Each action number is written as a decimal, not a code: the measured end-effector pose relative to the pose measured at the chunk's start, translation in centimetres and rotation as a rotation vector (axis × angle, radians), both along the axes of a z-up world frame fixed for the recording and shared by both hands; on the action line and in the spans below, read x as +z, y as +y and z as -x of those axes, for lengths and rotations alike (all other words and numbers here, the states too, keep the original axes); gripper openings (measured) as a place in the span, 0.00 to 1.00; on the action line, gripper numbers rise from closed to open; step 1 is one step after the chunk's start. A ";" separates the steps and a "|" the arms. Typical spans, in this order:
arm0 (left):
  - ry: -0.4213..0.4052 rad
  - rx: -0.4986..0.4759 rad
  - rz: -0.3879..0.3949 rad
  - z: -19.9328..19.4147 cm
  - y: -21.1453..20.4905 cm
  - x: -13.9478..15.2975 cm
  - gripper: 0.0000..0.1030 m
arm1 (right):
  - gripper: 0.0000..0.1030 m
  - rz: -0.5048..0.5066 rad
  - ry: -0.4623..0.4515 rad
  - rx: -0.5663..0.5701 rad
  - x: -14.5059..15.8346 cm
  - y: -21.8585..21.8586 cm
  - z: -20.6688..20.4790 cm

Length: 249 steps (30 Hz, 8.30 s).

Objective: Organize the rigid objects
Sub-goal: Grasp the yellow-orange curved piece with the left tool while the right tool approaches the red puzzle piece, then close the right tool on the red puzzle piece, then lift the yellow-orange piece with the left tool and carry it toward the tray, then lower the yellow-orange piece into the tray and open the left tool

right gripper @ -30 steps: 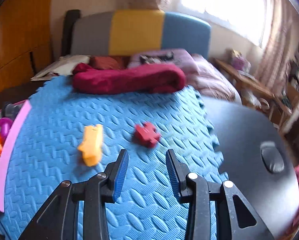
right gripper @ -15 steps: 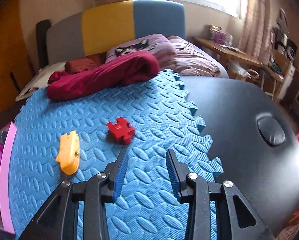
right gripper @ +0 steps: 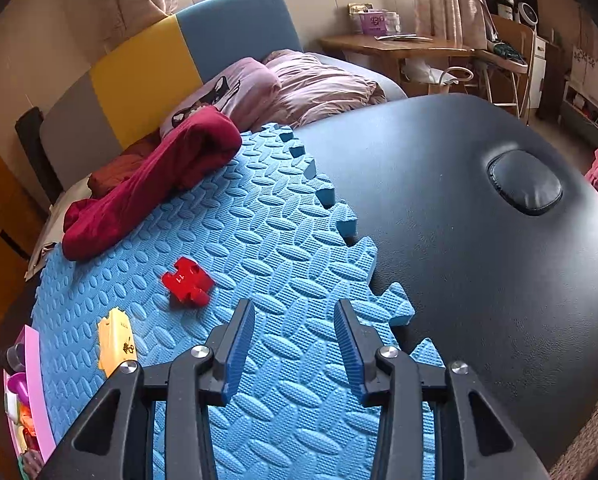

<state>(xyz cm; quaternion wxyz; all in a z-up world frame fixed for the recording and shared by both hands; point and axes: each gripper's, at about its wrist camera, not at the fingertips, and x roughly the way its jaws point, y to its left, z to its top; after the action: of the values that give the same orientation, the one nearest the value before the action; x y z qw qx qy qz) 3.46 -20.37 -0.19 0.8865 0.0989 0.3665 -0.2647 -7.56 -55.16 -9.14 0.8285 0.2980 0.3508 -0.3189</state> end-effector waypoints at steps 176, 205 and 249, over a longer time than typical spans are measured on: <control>0.078 0.314 0.088 -0.2 17.4 -3.4 0.29 | 0.42 0.222 0.056 0.677 -3.5 7.9 -8.6; 0.212 0.103 0.047 2.1 11.3 -9.0 0.29 | 0.41 0.233 0.063 0.677 -3.6 8.0 -8.6; 0.056 0.160 0.003 2.7 12.8 -5.6 0.29 | 0.37 0.234 0.084 0.582 -3.3 9.0 -8.4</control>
<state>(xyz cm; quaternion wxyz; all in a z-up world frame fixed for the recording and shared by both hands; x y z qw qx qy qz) 0.75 -7.58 -5.75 0.8942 0.0606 0.3976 -0.1965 0.81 -46.20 -12.45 0.8985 0.0742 0.4160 -0.1188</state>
